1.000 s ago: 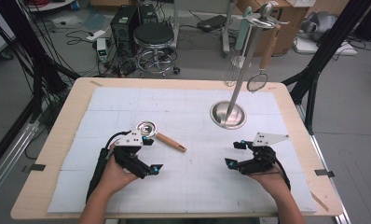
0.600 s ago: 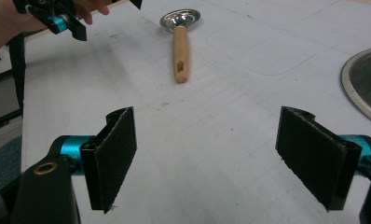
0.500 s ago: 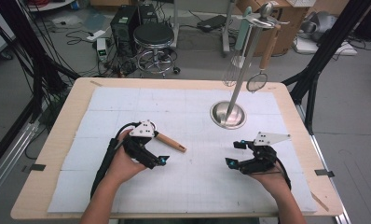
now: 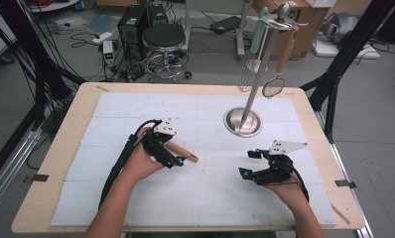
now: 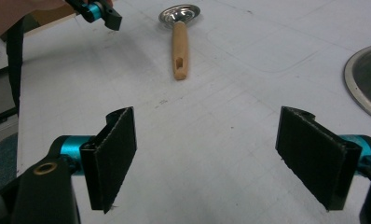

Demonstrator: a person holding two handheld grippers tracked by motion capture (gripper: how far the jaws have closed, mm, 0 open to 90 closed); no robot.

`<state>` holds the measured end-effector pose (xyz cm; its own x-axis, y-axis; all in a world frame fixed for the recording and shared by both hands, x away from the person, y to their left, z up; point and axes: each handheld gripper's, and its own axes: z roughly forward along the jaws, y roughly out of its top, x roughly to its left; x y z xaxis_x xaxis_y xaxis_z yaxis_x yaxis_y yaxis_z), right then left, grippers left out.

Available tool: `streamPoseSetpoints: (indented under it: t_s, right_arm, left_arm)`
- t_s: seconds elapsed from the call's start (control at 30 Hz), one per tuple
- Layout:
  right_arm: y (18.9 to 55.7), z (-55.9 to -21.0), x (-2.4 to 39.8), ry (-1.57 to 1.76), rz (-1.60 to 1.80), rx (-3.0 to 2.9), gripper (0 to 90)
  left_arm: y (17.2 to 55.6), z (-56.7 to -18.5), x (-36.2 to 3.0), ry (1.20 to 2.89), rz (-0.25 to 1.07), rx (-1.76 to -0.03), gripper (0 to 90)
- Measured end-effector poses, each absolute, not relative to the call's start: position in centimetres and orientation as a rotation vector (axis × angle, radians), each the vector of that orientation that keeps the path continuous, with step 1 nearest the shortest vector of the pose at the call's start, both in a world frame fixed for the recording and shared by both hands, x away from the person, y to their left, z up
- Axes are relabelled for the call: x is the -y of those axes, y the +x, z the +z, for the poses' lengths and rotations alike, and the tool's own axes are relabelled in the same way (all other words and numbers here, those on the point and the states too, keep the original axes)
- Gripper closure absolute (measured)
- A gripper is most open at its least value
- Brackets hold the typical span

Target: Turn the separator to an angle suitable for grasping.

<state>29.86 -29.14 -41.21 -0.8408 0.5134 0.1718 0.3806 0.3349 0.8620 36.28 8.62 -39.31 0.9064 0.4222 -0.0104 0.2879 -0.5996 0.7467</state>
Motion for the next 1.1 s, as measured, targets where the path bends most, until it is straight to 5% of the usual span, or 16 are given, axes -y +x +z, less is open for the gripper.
streamPoseSetpoints:
  t_s: [0.77,1.1]
  right_arm:
    - [30.0,-41.8,29.1,0.849,1.509,-2.482,19.7]
    - [29.8,-41.8,29.0,0.847,1.512,-2.482,19.7]
  left_arm:
    - [38.8,-43.7,-6.8,2.51,0.215,-0.529,3.3]
    - [37.8,-42.4,-7.8,2.562,0.114,-0.467,44.3]
